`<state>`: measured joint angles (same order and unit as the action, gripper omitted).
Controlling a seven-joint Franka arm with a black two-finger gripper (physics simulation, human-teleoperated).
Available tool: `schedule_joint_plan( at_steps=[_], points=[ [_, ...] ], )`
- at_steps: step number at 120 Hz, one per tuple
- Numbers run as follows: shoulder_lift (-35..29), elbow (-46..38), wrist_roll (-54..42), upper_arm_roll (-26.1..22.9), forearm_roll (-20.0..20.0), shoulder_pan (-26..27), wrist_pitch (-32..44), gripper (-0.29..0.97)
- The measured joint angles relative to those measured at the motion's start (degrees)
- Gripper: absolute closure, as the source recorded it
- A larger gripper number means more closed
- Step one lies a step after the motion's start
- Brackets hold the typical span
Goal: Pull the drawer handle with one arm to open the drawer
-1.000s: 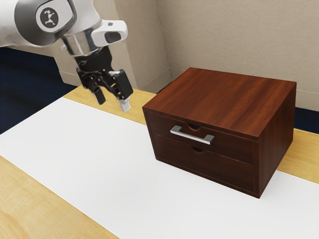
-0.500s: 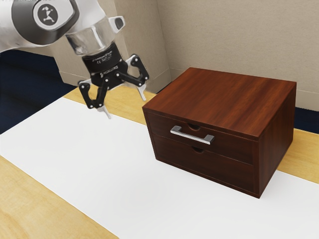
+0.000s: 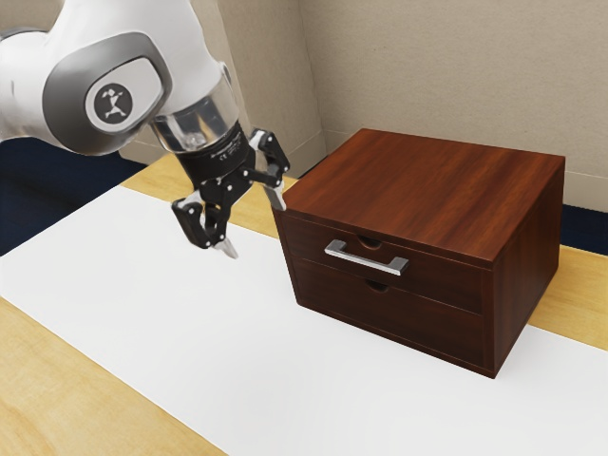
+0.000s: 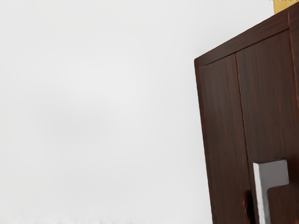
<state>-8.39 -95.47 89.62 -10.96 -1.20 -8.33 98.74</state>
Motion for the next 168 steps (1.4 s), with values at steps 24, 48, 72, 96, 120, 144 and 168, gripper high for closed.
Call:
schedule_joint_plan(
  at_steps=[24,48,72,96,120,144,168],
  points=[
    [0.1,-3.8,7.7,-1.6,0.1,0.1,4.1,0.05],
    [0.3,-4.9,13.2,-3.9,0.6,0.1,6.4,0.06],
    [0.4,-6.7,17.2,-4.9,0.7,0.2,8.2,0.08],
    [0.1,-8.0,20.0,-6.4,2.4,0.1,9.7,0.11],
    [0.8,-7.9,21.9,-7.8,2.8,0.1,11.1,0.13],
    [1.9,-7.9,23.2,-8.5,3.3,0.1,12.4,0.14],
    [2.3,-8.0,23.7,-8.9,4.8,0.1,13.0,0.15]
  ],
)
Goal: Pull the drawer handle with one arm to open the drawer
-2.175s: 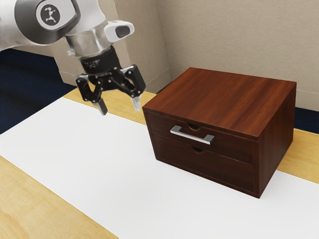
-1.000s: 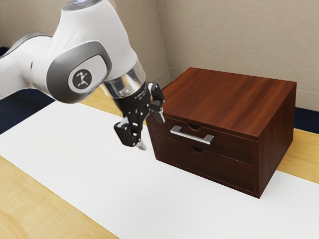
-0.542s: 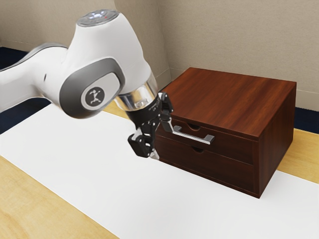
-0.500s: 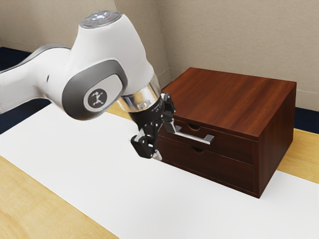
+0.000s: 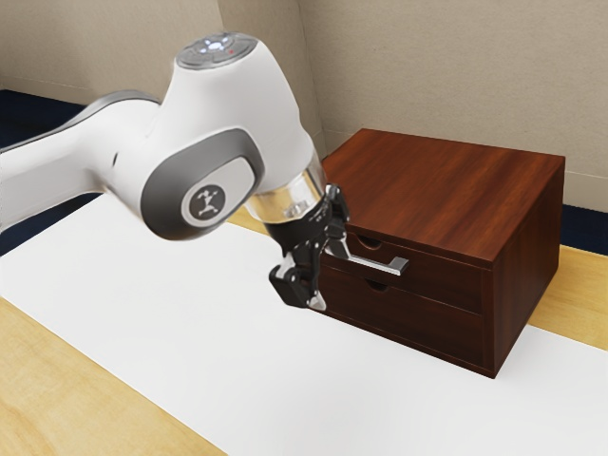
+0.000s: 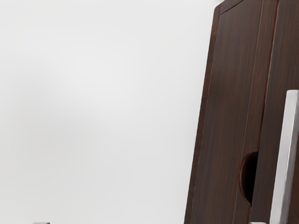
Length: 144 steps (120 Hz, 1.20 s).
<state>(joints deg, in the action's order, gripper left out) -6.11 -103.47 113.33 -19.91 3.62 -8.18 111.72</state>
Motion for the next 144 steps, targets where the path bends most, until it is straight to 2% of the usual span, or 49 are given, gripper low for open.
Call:
schedule_joint_plan(
  at_steps=[144],
  points=[
    [6.5,2.0,0.5,0.0,4.3,-0.6,6.7,0.14]
  ],
)
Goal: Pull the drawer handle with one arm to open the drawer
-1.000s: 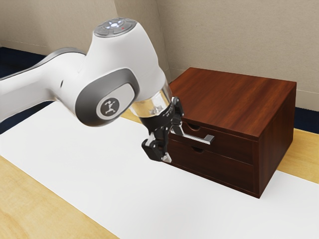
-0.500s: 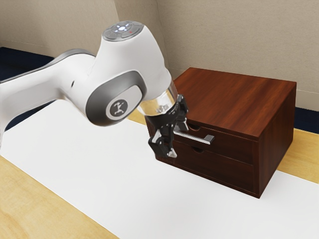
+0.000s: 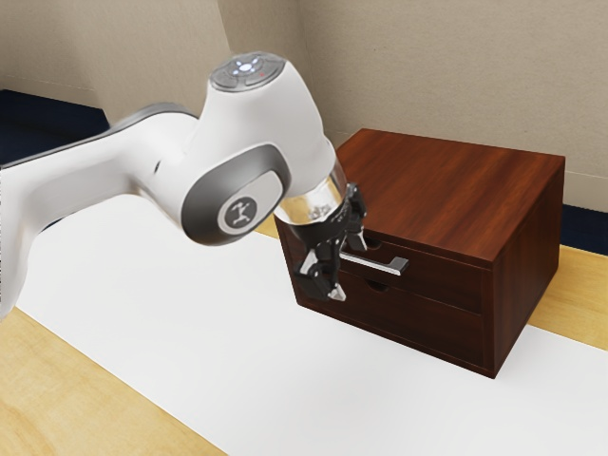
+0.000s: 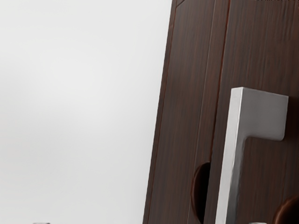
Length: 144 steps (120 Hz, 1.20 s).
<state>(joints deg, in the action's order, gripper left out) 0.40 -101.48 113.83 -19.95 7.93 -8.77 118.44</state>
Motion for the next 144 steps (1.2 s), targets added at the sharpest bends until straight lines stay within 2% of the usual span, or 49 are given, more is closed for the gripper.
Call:
schedule_joint_plan(
  at_steps=[88,144],
  points=[
    [1.4,-0.7,0.1,0.1,0.8,-0.6,2.3,0.18],
    [1.2,-1.2,0.0,0.1,0.8,-0.3,1.3,0.32]
  ],
)
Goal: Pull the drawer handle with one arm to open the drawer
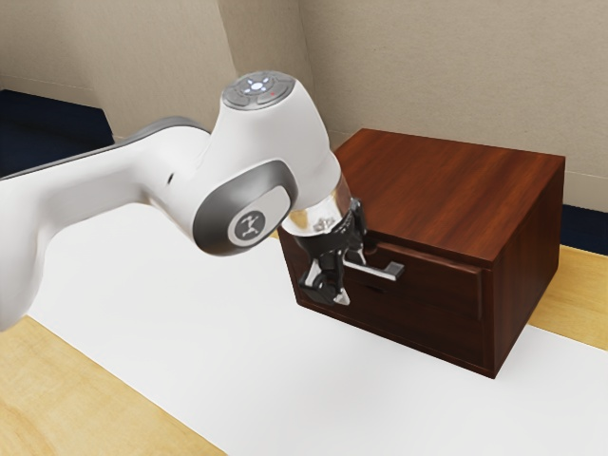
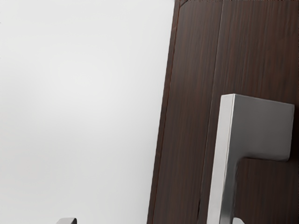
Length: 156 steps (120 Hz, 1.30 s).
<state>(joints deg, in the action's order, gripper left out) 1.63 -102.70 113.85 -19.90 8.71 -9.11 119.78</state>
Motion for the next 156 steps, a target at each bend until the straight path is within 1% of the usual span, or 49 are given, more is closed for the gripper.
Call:
schedule_joint_plan(
  at_steps=[56,76,109,156],
  points=[
    [-4.2,-4.2,0.0,0.0,-0.2,0.2,-1.1,0.37],
    [-7.8,-7.6,0.0,0.1,-0.5,0.0,-1.0,0.37],
    [-11.2,-11.6,0.1,-0.1,-0.7,-0.4,-0.9,0.38],
    [-14.7,-14.4,0.2,-2.5,-1.9,-0.6,-0.8,0.39]
  ],
)
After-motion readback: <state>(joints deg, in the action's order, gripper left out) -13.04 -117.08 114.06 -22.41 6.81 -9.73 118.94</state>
